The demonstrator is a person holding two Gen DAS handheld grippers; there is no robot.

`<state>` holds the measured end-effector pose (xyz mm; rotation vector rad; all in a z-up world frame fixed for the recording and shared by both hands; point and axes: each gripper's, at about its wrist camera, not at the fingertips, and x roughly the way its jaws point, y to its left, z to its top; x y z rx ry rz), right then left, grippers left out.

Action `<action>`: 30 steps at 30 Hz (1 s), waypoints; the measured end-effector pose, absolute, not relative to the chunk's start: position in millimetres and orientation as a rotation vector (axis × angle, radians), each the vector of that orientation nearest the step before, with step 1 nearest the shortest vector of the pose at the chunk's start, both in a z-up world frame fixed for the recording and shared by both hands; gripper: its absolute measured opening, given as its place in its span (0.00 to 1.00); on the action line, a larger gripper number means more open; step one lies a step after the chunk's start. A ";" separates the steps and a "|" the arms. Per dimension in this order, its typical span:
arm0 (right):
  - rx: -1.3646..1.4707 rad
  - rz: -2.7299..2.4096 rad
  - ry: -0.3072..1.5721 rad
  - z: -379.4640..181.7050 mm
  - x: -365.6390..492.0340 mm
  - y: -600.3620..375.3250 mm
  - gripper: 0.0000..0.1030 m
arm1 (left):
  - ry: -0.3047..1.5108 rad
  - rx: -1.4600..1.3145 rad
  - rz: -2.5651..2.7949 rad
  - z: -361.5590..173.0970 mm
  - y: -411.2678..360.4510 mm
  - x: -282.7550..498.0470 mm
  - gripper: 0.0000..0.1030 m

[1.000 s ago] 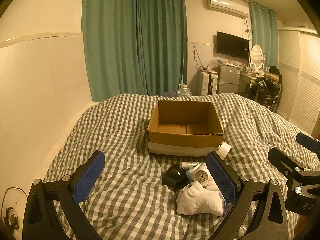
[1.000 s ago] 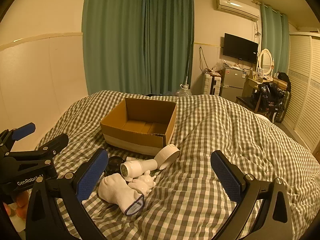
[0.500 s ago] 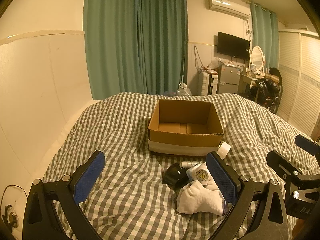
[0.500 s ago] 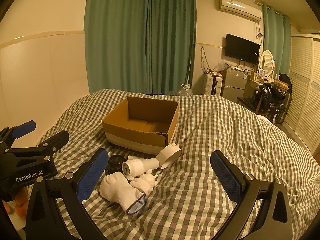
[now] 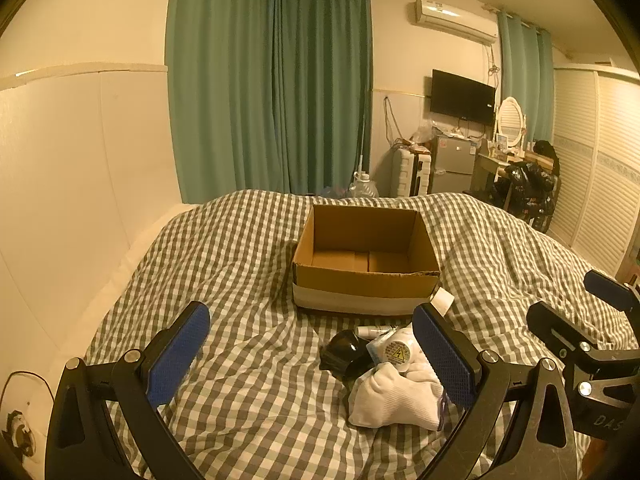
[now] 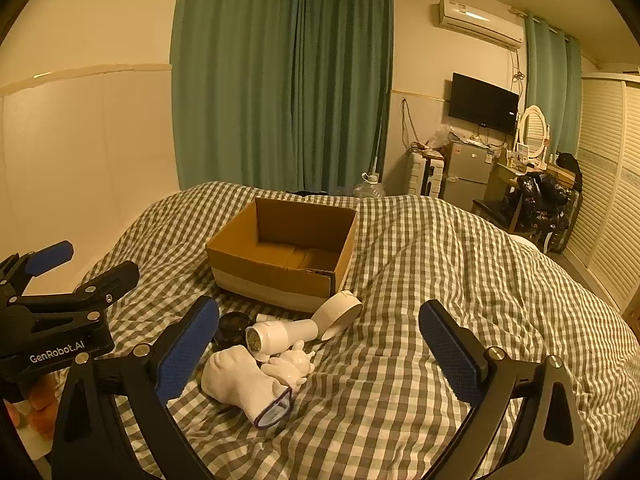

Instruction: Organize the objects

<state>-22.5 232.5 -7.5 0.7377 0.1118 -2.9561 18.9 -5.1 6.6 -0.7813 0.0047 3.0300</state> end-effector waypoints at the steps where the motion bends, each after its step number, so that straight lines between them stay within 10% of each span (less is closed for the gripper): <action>1: 0.738 -2.954 0.114 -7.4 -22.1 231.9 0.97 | 0.006 -0.783 3.025 6.6 -5.2 18.7 1.00; 22: 1.109 -2.685 0.190 -94.4 -63.8 198.7 0.97 | 0.047 -1.135 3.011 -54.9 -31.4 -18.3 1.00; 30: 1.323 -2.463 0.270 -144.6 -89.0 175.5 0.46 | 0.064 -1.217 2.974 -76.7 -37.6 -26.6 1.00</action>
